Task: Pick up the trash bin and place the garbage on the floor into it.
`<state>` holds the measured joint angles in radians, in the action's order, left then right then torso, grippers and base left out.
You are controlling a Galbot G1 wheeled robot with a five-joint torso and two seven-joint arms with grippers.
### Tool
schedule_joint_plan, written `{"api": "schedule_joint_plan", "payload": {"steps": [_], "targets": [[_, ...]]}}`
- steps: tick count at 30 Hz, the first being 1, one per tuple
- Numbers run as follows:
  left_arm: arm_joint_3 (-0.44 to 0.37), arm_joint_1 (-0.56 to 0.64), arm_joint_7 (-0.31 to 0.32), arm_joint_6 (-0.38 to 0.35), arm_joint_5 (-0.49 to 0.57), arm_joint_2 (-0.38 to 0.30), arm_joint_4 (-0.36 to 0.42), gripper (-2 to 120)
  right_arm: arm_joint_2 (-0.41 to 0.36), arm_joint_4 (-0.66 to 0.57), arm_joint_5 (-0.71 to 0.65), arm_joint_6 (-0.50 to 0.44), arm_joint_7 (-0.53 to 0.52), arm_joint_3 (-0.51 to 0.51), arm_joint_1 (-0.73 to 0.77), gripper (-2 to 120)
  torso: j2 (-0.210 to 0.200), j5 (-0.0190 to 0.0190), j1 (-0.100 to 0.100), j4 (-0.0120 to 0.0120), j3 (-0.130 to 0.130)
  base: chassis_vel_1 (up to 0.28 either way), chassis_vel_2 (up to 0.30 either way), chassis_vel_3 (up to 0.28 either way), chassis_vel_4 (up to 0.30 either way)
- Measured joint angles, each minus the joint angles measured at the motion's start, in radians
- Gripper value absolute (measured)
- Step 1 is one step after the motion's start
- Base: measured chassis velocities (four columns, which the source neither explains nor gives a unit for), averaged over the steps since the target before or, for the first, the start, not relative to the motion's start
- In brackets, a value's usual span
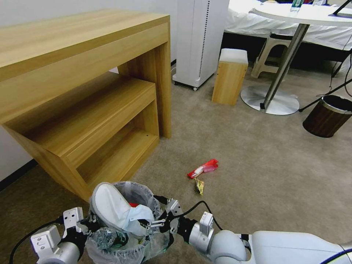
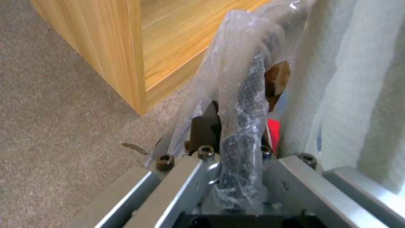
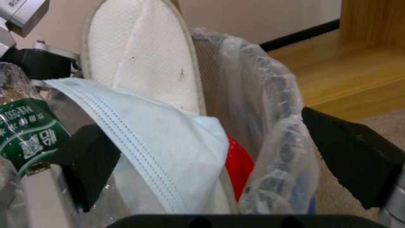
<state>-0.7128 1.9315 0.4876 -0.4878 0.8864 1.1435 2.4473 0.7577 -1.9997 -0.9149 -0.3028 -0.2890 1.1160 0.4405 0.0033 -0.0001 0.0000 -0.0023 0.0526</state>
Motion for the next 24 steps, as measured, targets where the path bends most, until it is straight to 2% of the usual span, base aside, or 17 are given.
{"api": "schedule_joint_plan", "payload": {"steps": [11, 18, 24], "targets": [[-0.001, 0.002, 0.0, -0.004, 0.003, -0.009, 0.002, 1, -0.022, -0.003, 0.003, 0.004, -0.013, -0.022, 0.051, 100, 0.0, 0.0001, 0.0, 0.0, 0.0, 0.0, 0.0, 0.0, 0.0], [0.014, 0.007, 0.0, -0.006, -0.004, -0.013, 0.001, 1, -0.046, 0.013, 0.023, 0.005, -0.02, -0.082, 0.127, 100, 0.0, 0.0, 0.0, -0.0001, 0.0, 0.0, 0.0, 0.0, 0.0], [0.016, 0.01, -0.002, -0.006, -0.008, -0.01, 0.002, 1, -0.032, 0.002, 0.027, 0.005, -0.03, -0.093, 0.13, 100, 0.0, 0.0001, 0.0, 0.0, 0.0, 0.0, 0.0, 0.0, 0.0]]}}
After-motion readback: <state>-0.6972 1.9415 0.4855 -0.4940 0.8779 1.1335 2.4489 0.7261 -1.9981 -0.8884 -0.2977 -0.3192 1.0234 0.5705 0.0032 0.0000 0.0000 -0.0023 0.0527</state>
